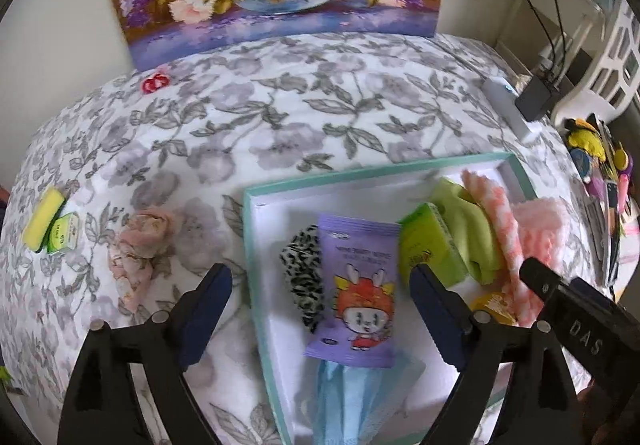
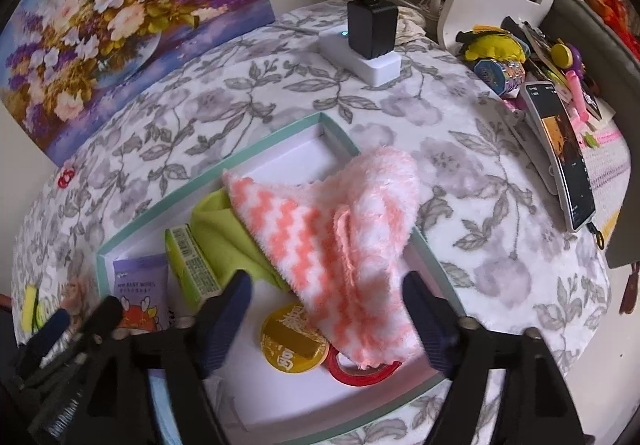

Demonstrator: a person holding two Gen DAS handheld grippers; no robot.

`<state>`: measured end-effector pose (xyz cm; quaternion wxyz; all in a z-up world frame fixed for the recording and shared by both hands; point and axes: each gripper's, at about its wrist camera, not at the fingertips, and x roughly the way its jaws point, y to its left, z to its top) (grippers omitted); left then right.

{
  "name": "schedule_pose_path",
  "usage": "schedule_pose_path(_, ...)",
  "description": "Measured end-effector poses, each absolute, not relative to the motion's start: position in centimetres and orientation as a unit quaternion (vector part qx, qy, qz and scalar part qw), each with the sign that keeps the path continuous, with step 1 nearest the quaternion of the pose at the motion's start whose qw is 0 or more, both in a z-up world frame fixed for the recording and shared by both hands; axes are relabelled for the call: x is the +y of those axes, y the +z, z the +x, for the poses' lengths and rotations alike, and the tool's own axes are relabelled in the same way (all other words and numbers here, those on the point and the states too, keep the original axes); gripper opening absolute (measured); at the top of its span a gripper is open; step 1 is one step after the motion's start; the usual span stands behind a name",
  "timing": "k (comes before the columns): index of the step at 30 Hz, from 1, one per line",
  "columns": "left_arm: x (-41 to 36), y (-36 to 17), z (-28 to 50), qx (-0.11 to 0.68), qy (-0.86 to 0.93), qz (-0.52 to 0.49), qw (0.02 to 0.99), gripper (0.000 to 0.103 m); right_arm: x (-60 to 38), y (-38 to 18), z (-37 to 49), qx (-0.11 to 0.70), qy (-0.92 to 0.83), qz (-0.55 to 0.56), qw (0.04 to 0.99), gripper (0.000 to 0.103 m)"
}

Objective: Organize soft objects
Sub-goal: 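Carry the towel and wipes packet over the tray and open both grippers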

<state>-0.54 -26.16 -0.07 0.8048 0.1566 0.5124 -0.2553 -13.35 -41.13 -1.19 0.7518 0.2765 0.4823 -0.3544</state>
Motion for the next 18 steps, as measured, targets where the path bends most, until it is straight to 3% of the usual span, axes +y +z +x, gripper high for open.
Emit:
schedule_pose_path(3,-25.6,-0.3,0.1,0.518,-0.242,0.154,0.806,0.092,-41.0,-1.6,-13.1,0.49,-0.354,0.27,0.75,0.103)
schedule_pose_path(18,-22.9,-1.0,2.3,0.535,-0.187,0.14,0.812,0.092,-39.9,-2.1,-12.5,0.504,-0.354,0.253,0.746,0.103)
